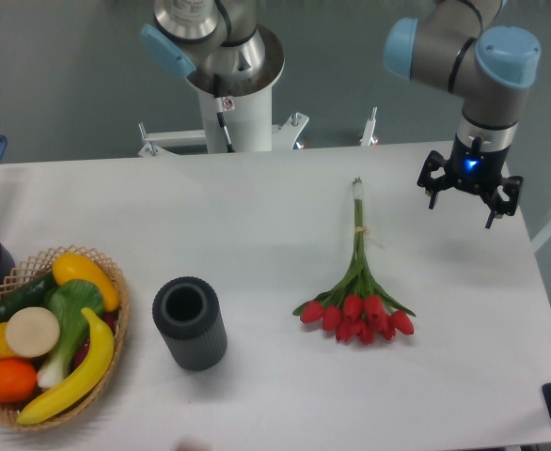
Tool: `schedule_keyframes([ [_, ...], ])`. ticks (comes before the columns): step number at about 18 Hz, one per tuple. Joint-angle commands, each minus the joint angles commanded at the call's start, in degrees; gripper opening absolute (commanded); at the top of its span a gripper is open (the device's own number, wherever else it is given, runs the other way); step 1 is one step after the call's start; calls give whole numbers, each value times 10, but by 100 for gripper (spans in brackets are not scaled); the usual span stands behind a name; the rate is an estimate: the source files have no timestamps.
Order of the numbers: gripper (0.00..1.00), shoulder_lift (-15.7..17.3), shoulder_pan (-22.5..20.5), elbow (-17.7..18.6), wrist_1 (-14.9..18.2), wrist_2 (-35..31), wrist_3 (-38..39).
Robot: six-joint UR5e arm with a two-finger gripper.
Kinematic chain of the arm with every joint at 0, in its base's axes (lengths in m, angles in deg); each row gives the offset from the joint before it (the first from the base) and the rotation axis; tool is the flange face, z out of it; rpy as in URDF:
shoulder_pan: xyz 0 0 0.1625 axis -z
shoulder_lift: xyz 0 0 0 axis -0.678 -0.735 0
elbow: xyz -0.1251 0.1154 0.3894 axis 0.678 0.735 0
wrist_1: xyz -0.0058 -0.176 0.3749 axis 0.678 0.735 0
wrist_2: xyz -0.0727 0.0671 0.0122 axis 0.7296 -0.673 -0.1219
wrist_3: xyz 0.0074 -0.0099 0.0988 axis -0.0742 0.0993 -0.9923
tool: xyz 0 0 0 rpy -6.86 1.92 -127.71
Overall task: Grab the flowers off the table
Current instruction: 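Move the open gripper over the stem ends of the red tulip bouquet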
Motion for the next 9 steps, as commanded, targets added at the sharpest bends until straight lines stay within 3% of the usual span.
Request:
schedule_keyframes([
  [9, 100, -5, 7, 11, 1, 39, 25],
])
